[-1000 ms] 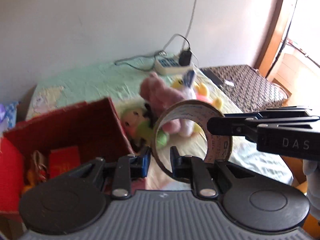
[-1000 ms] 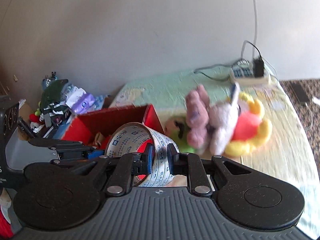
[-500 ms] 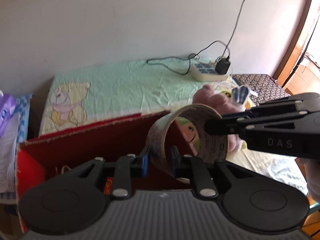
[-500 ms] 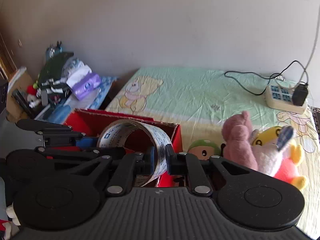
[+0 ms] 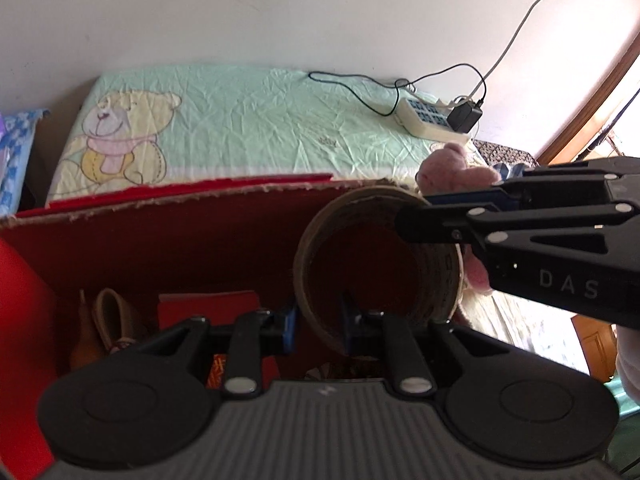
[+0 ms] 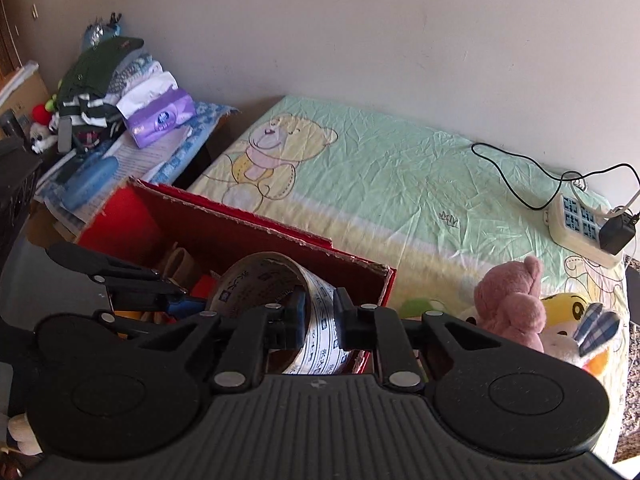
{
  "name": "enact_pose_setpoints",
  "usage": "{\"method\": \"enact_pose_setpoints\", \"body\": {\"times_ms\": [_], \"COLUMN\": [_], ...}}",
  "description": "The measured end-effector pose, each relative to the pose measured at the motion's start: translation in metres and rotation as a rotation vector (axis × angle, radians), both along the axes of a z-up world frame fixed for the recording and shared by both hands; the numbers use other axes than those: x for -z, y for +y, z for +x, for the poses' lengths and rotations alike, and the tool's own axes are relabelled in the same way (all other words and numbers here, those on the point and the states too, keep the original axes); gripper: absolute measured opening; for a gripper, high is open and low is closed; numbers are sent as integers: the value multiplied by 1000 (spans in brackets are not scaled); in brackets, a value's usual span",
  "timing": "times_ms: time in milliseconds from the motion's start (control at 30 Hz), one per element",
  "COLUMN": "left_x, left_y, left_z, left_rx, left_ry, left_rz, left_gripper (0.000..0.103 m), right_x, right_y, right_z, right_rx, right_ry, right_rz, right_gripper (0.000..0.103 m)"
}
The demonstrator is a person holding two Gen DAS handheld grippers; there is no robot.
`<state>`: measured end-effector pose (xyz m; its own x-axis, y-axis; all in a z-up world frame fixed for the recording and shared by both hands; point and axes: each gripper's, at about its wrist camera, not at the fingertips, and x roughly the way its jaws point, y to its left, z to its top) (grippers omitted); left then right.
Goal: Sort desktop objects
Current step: 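Lower the tape roll into the red box beside the gift box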
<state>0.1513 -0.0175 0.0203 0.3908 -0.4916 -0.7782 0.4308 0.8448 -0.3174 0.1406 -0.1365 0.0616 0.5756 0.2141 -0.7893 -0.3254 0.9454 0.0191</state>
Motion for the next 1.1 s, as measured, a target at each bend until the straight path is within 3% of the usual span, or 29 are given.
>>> {"method": "enact_pose_setpoints", "body": {"times_ms": [133, 367, 600, 800, 1100], "left_x": [13, 36, 42, 47, 48], "left_y": [-8, -3, -8, -4, 1], "left_z": [9, 29, 32, 35, 33], "left_rx": [23, 46, 30, 15, 8], "left_ry": [46, 166, 167, 187, 196], "left_rz": [47, 39, 106, 97, 83], "left_gripper": [15, 15, 16, 16, 17], "right_x": [12, 34, 53, 60, 61], "right_y": [9, 22, 29, 29, 30], "right_z": [14, 31, 47, 51, 52], "right_rx": [-29, -81, -139, -150, -164], "right_ry": [34, 118, 175, 183, 189], "right_rz": [-60, -167, -225, -223, -229], "right_gripper": [16, 12, 10, 6, 13]}}
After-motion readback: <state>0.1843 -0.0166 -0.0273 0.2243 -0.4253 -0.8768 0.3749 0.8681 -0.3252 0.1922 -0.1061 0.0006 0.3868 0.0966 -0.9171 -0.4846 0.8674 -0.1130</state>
